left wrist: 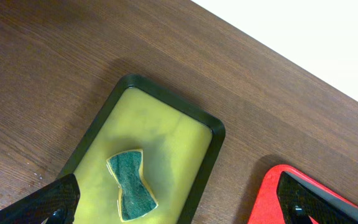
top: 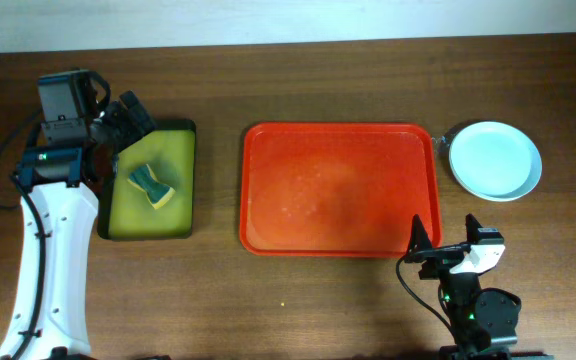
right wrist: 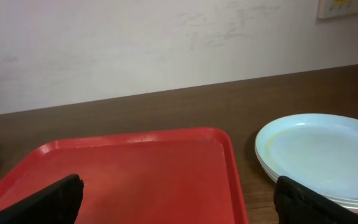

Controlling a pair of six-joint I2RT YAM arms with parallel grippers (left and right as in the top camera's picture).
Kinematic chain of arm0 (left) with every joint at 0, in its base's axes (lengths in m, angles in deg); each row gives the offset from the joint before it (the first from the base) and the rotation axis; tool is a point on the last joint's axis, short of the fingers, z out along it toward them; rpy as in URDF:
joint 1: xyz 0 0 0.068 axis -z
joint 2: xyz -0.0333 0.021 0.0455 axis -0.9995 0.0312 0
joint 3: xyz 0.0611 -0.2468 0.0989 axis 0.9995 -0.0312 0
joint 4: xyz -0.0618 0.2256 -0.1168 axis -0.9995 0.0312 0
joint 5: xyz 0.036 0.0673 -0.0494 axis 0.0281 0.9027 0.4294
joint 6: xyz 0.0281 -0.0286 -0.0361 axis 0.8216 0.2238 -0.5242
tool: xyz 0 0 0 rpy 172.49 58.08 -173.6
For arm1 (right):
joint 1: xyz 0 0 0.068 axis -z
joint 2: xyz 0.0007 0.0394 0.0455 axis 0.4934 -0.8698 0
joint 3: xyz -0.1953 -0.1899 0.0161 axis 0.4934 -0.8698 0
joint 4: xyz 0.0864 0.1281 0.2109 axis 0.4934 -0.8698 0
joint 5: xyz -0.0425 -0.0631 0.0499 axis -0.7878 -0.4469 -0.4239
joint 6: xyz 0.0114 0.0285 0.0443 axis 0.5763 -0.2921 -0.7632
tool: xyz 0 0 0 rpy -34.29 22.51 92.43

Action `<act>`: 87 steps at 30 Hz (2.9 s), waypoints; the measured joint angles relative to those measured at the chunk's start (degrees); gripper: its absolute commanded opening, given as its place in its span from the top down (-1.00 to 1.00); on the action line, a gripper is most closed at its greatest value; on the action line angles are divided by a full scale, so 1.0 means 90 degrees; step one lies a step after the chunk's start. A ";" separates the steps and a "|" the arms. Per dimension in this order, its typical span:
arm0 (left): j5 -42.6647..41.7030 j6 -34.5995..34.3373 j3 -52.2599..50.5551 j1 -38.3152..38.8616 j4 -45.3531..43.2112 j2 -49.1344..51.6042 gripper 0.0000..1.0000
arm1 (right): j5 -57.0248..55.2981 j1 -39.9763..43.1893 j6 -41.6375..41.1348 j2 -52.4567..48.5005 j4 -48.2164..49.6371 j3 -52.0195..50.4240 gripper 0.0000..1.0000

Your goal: Clean dirty plates on tray and stack at the side

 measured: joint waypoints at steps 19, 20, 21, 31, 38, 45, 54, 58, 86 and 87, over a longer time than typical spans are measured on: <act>0.0068 0.2385 -0.2395 0.1030 -0.0284 -0.4039 -0.99 | -0.0027 0.0002 0.0000 0.0012 0.0002 0.0000 -0.97; -0.0002 0.2448 -0.2752 0.1098 -0.0318 -0.4328 -0.99 | -0.0027 0.0002 0.0002 0.0012 0.0000 0.0000 -0.97; -0.0219 0.2618 -0.3004 0.1129 -0.0469 -0.4500 -0.99 | -0.0027 0.0002 0.0000 0.0012 0.0002 0.0000 -0.97; -0.1588 0.3840 -0.4573 0.1139 -0.1154 -0.6676 -0.99 | -0.0041 0.0002 0.0002 0.0007 0.0000 0.0000 -0.97; -0.1440 0.2786 -0.7257 0.1047 -0.4019 -0.8463 -0.99 | -0.0044 0.0005 -0.0002 0.0007 0.0000 0.0000 -0.97; -0.0493 0.1848 -0.8616 0.1032 -0.5037 -0.9360 -0.99 | -0.0044 0.0005 0.0000 0.0007 0.0002 0.0000 -0.97; -0.0158 0.2091 -0.8769 0.0600 -0.4048 -0.9372 -0.99 | -0.0044 0.0005 0.0000 0.0007 0.0002 0.0000 -0.98; -0.0185 0.2380 -0.8769 0.0600 -0.4039 -0.9372 -0.99 | -0.0044 0.0005 0.0000 0.0007 0.0000 0.0000 -0.97; -0.0206 0.2574 -0.8769 0.0600 -0.4039 -0.9372 -0.99 | -0.0041 0.0005 0.0000 0.0007 0.0002 0.0000 -0.97; -0.0206 0.2574 -0.8769 0.0600 -0.4039 -0.9372 -0.99 | -0.0044 0.0005 0.0002 0.0007 0.0000 0.0000 -0.97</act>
